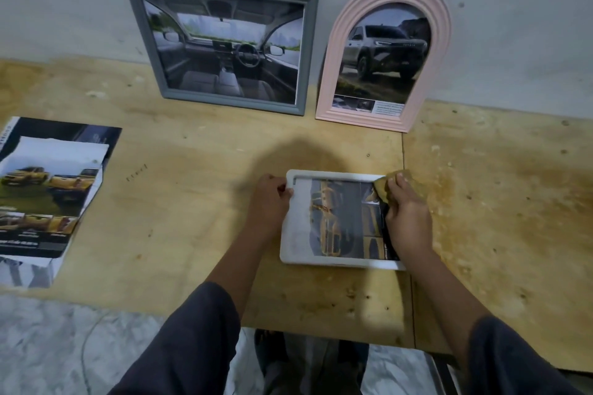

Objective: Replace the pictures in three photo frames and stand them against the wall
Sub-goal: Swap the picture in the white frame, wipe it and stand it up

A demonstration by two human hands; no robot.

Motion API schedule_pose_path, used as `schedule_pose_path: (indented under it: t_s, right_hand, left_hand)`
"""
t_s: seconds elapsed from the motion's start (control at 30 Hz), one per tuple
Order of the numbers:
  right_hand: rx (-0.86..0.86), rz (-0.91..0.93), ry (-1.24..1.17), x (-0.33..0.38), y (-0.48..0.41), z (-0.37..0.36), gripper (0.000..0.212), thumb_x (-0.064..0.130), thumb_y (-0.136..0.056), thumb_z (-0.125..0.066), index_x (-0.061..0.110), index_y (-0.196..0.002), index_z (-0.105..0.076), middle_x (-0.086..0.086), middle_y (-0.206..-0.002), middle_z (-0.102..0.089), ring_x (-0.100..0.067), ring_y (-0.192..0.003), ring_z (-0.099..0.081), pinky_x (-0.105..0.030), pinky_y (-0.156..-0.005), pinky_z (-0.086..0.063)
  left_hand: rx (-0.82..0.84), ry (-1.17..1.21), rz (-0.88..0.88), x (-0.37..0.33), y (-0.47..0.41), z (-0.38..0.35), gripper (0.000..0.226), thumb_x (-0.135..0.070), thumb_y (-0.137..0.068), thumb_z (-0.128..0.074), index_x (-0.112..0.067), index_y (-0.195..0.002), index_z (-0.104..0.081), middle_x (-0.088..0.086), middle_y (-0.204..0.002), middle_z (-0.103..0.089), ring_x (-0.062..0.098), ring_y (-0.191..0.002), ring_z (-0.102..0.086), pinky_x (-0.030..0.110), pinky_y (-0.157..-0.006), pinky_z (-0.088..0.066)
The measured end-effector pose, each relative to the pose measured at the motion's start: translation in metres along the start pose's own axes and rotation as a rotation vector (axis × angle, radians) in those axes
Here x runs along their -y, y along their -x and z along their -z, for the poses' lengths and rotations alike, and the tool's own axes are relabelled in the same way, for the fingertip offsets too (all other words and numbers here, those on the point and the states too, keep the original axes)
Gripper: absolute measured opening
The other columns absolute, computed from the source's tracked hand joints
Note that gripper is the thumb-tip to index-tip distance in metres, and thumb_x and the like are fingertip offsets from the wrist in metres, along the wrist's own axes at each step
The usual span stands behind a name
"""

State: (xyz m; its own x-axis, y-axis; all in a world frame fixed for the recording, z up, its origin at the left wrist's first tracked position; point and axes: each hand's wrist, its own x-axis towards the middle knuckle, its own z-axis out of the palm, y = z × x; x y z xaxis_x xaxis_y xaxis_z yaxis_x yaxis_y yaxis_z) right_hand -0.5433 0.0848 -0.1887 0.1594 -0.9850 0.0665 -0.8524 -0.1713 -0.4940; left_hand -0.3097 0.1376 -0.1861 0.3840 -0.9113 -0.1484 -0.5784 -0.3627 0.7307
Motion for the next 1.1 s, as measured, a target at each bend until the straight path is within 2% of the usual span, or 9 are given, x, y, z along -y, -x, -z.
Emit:
schedule_pose_path:
  t_s: [0.1,0.23,0.33,0.4,0.57,0.73,0.9,1.0,1.1]
  right_hand:
    - [0.058,0.095,0.080,0.002,-0.012,0.000,0.059,-0.017,-0.075,-0.052,0.003,-0.131,-0.052,-0.016,-0.141,-0.046,-0.030,-0.132,-0.043,-0.036,-0.109,-0.031]
    - [0.200,0.276,0.054,0.033,-0.026,-0.016,0.051,-0.011,-0.080,-0.051,0.008,-0.127,-0.057,-0.012,-0.138,-0.051,-0.029,-0.127,-0.048,-0.037,-0.108,-0.035]
    - [0.252,0.316,0.021,0.060,-0.030,-0.033,0.042,-0.003,-0.085,-0.048,0.007,-0.125,-0.058,-0.013,-0.136,-0.053,-0.029,-0.127,-0.049,-0.039,-0.107,-0.036]
    - [0.245,0.363,0.025,0.073,-0.029,-0.041,0.044,-0.003,-0.077,-0.048,0.002,-0.118,-0.062,-0.018,-0.126,-0.060,-0.034,-0.118,-0.056,-0.044,-0.101,-0.042]
    - [0.267,0.527,0.016,0.096,-0.031,-0.058,0.035,-0.004,-0.068,-0.054,-0.004,-0.099,-0.070,-0.023,-0.103,-0.070,-0.040,-0.093,-0.068,-0.053,-0.078,-0.053]
    - [0.376,0.379,-0.048,0.100,-0.040,-0.054,0.039,-0.005,-0.085,-0.049,0.004,-0.121,-0.061,-0.019,-0.133,-0.054,-0.031,-0.126,-0.049,-0.037,-0.110,-0.032]
    - [0.360,0.253,-0.144,0.111,-0.034,-0.047,0.040,-0.006,-0.081,-0.049,0.006,-0.116,-0.065,-0.017,-0.121,-0.063,-0.030,-0.114,-0.055,-0.030,-0.097,-0.037]
    - [0.313,0.132,-0.284,0.110,-0.039,-0.034,0.040,-0.009,-0.083,-0.048,0.007,-0.116,-0.065,-0.015,-0.119,-0.065,-0.027,-0.110,-0.058,-0.017,-0.092,-0.036]
    - [0.169,0.061,-0.391,0.104,-0.030,-0.005,0.035,0.000,-0.088,-0.052,0.011,-0.118,-0.063,-0.009,-0.119,-0.066,-0.018,-0.111,-0.059,-0.010,-0.096,-0.034]
  left_hand:
    - [-0.012,0.014,0.008,0.001,0.001,-0.001,0.017,-0.011,-0.090,-0.055,0.003,-0.085,-0.064,0.008,-0.083,-0.045,0.014,-0.070,-0.040,0.017,-0.058,-0.024]
    - [-0.014,0.014,0.031,0.001,0.001,-0.001,0.018,-0.013,-0.090,-0.056,0.002,-0.081,-0.063,0.006,-0.082,-0.045,0.014,-0.070,-0.040,0.018,-0.058,-0.024]
    - [0.001,-0.004,0.036,0.003,0.000,-0.001,0.027,-0.013,-0.090,-0.056,-0.007,-0.064,-0.053,0.000,-0.072,-0.039,0.017,-0.071,-0.039,0.021,-0.057,-0.021]
    - [0.003,0.001,0.027,0.004,0.001,-0.001,0.029,-0.012,-0.090,-0.056,-0.009,-0.061,-0.049,-0.002,-0.067,-0.037,0.017,-0.071,-0.039,0.022,-0.057,-0.019]
    - [0.007,0.019,0.031,0.003,0.001,-0.001,0.019,-0.009,-0.090,-0.054,0.005,-0.092,-0.067,0.014,-0.086,-0.054,0.022,-0.082,-0.047,0.022,-0.061,-0.025]
    - [-0.005,0.072,0.088,-0.004,0.007,0.000,0.023,-0.011,-0.092,-0.052,-0.002,-0.107,-0.067,0.020,-0.100,-0.061,0.029,-0.095,-0.055,0.025,-0.072,-0.036]
    - [0.025,0.135,0.154,-0.009,0.028,0.000,0.021,-0.013,-0.091,-0.050,-0.009,-0.105,-0.066,0.012,-0.100,-0.064,0.022,-0.090,-0.057,0.032,-0.077,-0.044]
    - [0.048,0.154,0.221,-0.011,0.034,0.008,0.024,-0.008,-0.086,-0.056,-0.010,-0.109,-0.066,0.004,-0.101,-0.065,0.015,-0.092,-0.058,0.022,-0.075,-0.041]
    - [0.085,0.145,0.300,-0.013,0.026,0.017,0.025,-0.006,-0.079,-0.067,-0.003,-0.104,-0.067,0.013,-0.104,-0.068,0.026,-0.096,-0.064,0.031,-0.082,-0.051]
